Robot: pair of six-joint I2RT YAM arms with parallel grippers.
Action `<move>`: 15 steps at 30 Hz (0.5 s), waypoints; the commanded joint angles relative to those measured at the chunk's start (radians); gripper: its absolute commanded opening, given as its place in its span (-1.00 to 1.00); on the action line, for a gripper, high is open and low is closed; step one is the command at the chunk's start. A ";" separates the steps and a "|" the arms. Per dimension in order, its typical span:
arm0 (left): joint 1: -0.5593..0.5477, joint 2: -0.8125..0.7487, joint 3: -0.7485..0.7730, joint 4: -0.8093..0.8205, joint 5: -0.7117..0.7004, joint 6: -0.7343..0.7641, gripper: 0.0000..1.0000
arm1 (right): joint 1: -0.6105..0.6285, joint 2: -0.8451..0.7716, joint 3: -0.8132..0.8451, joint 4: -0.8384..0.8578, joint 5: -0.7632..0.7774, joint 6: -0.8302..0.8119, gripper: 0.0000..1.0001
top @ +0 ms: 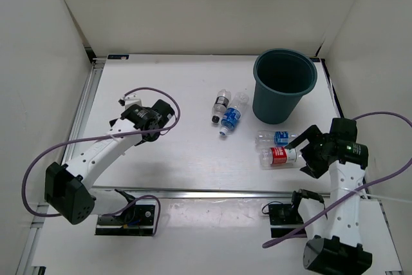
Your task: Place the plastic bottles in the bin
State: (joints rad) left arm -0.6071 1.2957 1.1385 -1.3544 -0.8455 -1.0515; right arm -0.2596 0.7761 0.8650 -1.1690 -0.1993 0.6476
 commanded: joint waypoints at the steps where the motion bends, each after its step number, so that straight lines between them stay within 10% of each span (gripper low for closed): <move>1: -0.011 0.005 0.041 -0.058 -0.038 -0.059 1.00 | 0.002 0.070 -0.015 0.098 -0.081 0.007 1.00; 15: -0.011 -0.137 -0.068 0.032 0.016 -0.024 1.00 | -0.059 0.212 -0.159 0.333 -0.172 0.202 1.00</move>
State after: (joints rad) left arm -0.6128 1.1919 1.0863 -1.3350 -0.8356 -1.0801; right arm -0.3126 0.9783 0.7136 -0.9237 -0.3332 0.8085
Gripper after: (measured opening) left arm 1.000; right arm 0.999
